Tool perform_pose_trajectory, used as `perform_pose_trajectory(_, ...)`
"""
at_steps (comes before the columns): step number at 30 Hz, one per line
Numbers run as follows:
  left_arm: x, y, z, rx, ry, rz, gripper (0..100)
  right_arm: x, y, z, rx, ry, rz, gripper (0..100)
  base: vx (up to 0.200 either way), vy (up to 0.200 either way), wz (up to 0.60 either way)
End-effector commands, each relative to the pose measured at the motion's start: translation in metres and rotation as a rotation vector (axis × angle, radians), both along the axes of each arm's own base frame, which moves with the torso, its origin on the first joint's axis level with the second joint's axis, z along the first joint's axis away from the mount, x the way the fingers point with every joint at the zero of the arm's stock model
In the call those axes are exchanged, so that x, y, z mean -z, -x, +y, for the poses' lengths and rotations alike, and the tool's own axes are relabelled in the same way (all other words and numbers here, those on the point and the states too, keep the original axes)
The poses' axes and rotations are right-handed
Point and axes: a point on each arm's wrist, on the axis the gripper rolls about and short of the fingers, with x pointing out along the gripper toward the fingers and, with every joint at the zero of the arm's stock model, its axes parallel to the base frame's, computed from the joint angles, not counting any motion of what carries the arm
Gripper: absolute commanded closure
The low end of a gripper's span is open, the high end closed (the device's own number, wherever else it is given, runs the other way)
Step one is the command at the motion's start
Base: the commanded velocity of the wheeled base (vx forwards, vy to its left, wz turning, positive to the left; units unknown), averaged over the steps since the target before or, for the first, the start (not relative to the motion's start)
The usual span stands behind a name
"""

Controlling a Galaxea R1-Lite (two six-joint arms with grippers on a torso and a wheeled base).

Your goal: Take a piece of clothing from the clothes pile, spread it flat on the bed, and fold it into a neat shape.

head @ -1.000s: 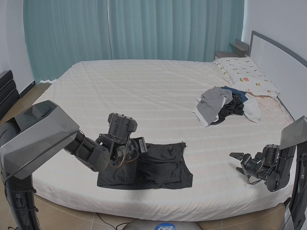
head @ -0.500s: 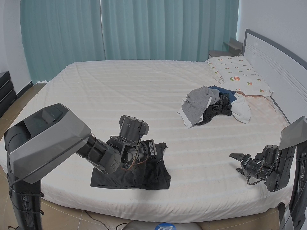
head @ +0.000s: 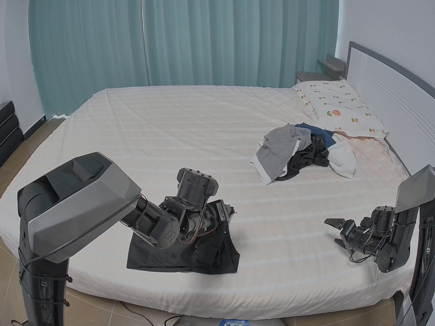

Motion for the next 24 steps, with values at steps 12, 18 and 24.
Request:
perform_pose_trajectory(12,-0.017,0.009,0.017,-0.048,0.045,0.010,0,0.001,0.000,0.000,-0.007,0.010,-0.007,0,0.000,0.000,0.00)
perform_pose_trajectory(18,-0.012,0.019,0.049,-0.134,0.066,0.063,0,0.001,0.000,0.000,-0.007,0.010,-0.007,0,0.000,0.000,0.00)
perform_pose_trajectory(24,-0.001,0.021,0.080,-0.226,0.098,0.132,0,0.001,0.000,0.000,-0.005,0.013,-0.006,0,-0.200,0.000,0.00)
